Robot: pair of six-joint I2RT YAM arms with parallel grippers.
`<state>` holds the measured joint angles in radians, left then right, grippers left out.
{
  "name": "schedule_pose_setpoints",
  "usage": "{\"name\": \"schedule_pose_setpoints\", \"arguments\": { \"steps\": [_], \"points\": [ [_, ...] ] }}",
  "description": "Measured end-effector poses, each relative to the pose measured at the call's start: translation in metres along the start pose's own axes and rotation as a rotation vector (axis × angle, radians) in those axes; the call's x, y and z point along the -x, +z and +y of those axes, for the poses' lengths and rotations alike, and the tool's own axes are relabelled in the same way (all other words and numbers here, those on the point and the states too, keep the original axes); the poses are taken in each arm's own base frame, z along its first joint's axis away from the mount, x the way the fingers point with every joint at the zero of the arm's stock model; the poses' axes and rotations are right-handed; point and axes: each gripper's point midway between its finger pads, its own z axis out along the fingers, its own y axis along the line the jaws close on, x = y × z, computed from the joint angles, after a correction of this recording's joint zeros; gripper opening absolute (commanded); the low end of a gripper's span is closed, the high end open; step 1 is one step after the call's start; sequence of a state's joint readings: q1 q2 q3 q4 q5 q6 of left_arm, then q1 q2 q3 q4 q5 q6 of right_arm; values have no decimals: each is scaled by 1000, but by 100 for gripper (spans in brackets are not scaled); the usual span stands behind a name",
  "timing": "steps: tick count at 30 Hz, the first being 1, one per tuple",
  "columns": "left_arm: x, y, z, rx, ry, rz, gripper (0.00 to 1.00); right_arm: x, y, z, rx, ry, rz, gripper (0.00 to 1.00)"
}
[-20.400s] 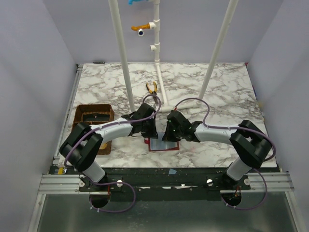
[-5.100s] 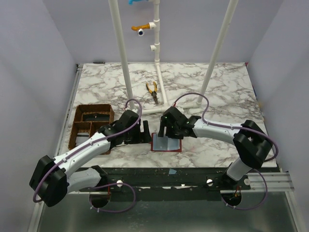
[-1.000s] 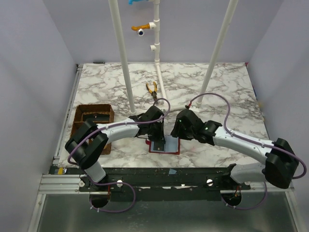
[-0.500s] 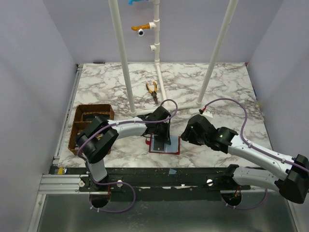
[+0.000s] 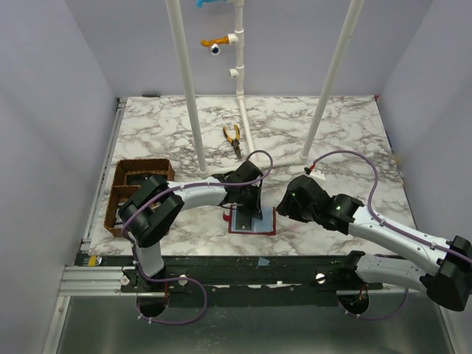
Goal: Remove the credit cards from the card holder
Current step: Remove the credit card from the card holder.
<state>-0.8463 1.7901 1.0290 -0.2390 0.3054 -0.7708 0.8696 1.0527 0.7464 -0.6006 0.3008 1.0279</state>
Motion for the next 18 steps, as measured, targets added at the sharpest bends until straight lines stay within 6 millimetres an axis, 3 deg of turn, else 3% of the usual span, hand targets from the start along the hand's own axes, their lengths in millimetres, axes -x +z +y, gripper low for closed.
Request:
{"name": "schedule_pose_setpoints", "arguments": {
  "steps": [12, 18],
  "points": [
    [14, -39, -15, -7, 38, -98, 0, -14, 17, 11, 20, -46, 73, 49],
    [9, -60, 2, 31, 28, -142, 0, -20, 29, 27, 57, -67, 115, 45]
  ]
}}
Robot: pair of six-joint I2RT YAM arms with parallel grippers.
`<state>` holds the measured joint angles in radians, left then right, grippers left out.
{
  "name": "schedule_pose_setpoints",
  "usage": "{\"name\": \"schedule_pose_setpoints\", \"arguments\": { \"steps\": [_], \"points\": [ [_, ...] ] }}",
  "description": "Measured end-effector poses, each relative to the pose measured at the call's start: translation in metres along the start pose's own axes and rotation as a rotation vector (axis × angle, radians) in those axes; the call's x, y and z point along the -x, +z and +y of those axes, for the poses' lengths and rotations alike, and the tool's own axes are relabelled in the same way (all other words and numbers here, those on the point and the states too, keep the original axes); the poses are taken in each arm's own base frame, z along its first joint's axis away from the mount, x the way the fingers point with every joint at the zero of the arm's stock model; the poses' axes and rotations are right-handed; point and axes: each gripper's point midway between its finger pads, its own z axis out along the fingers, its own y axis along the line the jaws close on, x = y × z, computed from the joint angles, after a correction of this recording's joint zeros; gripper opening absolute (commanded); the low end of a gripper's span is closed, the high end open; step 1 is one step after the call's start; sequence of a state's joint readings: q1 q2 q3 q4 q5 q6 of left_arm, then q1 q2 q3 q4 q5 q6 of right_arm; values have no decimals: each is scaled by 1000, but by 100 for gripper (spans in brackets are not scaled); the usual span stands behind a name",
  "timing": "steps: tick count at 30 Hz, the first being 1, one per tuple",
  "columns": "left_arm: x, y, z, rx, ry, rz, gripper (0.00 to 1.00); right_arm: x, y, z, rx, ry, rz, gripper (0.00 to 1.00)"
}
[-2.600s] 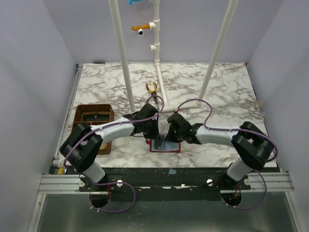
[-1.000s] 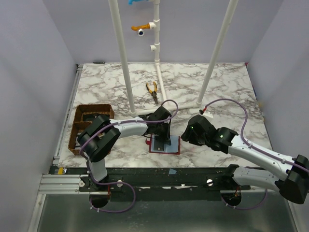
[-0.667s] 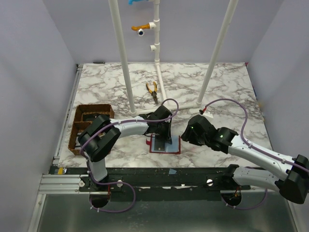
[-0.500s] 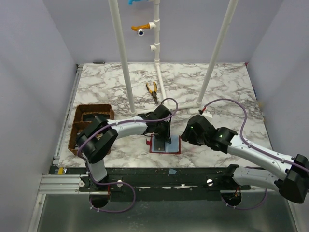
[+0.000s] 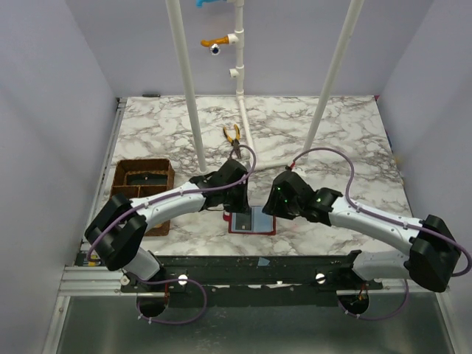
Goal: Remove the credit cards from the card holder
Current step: Remove the credit card from the card holder.
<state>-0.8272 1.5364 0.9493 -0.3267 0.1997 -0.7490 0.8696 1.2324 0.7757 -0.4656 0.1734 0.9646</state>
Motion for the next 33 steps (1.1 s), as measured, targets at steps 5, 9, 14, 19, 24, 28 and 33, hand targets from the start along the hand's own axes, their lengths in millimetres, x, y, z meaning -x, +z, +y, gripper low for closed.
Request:
{"name": "schedule_pose_setpoints", "arguments": {
  "steps": [5, 9, 14, 19, 24, 28, 33],
  "points": [
    [-7, -13, 29, 61, -35, -20, 0, -3, 15, 17, 45, -6, 33, 43],
    [-11, -17, 45, 90, -60, -28, 0, -11, 29, 23, 65, -12, 72, 41],
    [-16, -16, 55, 109, -64, -18, 0, -20, 43, 28, 80, -13, 111, 40],
    [-17, -13, 57, 114, -57, -10, 0, -27, 54, 33, 102, -10, 144, 38],
    [-18, -7, 61, 126, -59, 5, 0, -30, 60, 36, 111, 4, 155, 37],
    [-20, -1, 64, 135, -62, 18, 0, -30, 64, 37, 113, 5, 154, 36],
    [-22, 4, 66, 140, -63, 27, 0, -30, 67, 37, 114, 12, 153, 36]
  ]
}}
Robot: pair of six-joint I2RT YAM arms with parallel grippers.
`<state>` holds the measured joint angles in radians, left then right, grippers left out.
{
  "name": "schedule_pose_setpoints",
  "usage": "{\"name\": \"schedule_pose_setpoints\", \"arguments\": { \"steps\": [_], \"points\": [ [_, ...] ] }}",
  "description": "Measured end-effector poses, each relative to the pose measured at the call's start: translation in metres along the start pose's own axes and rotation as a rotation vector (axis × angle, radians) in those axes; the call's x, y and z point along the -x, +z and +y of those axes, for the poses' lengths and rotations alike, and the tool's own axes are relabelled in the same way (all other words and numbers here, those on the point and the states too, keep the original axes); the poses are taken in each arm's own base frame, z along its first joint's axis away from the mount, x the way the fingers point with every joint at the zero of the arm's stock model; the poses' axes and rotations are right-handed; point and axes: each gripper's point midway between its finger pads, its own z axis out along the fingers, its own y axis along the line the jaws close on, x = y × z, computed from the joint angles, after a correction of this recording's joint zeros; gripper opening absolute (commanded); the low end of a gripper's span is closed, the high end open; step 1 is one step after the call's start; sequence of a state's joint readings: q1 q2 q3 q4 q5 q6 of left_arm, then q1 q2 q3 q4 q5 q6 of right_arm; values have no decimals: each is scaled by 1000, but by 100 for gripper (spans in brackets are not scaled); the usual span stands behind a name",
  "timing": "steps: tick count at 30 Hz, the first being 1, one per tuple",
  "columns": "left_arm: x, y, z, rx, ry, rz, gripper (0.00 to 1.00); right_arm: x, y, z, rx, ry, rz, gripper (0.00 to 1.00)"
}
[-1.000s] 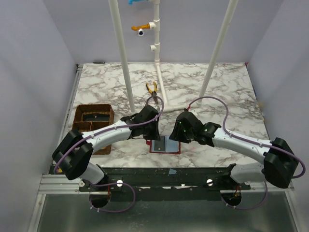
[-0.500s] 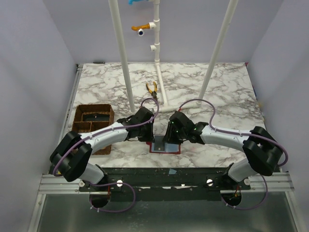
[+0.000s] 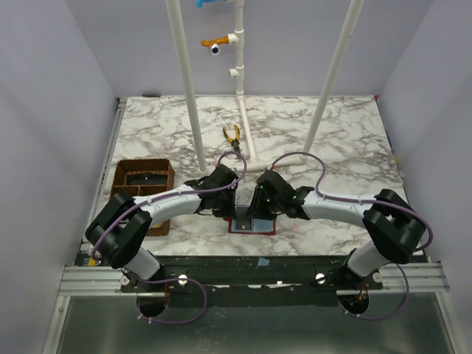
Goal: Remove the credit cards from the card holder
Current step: Remove the credit card from the card holder.
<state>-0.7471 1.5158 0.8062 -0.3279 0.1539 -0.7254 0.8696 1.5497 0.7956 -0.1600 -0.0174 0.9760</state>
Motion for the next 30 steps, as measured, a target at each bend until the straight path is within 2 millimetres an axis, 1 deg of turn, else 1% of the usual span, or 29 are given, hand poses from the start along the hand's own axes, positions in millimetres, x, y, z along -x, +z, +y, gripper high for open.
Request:
{"name": "schedule_pose_setpoints", "arguments": {
  "steps": [9, 15, 19, 27, 30],
  "points": [
    [0, 5, -2, -5, -1, 14, 0, -1, 4, -1, 9, 11, -6, 36],
    [1, 7, -4, -12, -1, 17, 0, -4, 6, -7, 4, 21, -5, 36],
    [1, 8, -5, -18, -1, 19, 0, -6, 8, -15, -5, 36, -4, 36],
    [1, 10, -10, -33, 2, 23, 0, -5, 2, -25, 94, 126, -12, 36],
    [1, 10, -10, -35, 2, 24, 0, -4, 0, -27, 144, 166, -14, 34]
  ]
}}
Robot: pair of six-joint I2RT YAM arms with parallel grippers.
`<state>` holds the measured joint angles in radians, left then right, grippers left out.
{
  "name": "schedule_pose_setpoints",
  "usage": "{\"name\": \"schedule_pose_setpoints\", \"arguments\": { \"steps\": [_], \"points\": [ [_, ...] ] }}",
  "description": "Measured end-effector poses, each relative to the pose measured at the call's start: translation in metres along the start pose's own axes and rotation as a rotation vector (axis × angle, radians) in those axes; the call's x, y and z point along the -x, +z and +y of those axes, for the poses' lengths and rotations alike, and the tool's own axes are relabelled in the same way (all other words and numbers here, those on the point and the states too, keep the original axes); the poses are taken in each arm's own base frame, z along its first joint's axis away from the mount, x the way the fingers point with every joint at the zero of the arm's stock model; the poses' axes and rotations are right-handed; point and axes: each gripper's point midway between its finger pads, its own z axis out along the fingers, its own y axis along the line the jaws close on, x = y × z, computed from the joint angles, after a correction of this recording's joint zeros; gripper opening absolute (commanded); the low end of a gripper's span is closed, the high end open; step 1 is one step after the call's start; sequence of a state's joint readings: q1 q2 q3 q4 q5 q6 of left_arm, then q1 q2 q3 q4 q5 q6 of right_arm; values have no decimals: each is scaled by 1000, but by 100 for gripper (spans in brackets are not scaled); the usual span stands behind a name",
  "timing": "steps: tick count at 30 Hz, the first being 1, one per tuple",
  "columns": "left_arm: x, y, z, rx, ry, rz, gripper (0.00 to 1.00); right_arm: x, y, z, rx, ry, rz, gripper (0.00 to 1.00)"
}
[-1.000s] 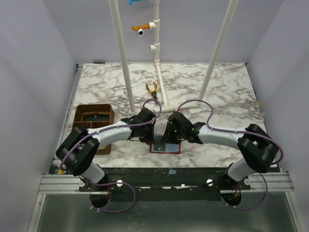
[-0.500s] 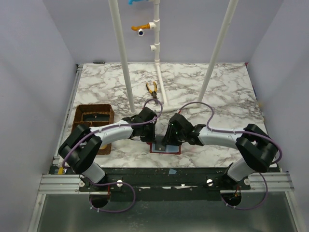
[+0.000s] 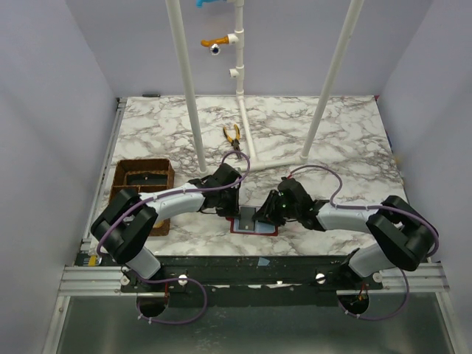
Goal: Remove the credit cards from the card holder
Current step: Remove the credit card from the card holder.
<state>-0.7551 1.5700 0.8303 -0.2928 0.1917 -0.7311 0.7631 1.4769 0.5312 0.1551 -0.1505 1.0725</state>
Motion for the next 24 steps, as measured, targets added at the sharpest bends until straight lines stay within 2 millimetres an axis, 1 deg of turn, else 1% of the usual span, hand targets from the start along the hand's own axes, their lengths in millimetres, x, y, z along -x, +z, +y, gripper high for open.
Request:
{"name": "schedule_pose_setpoints", "arguments": {
  "steps": [6, 15, 24],
  "points": [
    [0, 0, 0, -1, -6, 0, 0, -1, -3, -2, 67, 55, 7, 25],
    [-1, 0, -2, -2, -10, 2, 0, -2, -3, 6, 132, 96, 17, 16],
    [-2, 1, -3, -3, -14, 3, 0, 0, -2, 0, 139, 130, 16, 17]
  ]
}}
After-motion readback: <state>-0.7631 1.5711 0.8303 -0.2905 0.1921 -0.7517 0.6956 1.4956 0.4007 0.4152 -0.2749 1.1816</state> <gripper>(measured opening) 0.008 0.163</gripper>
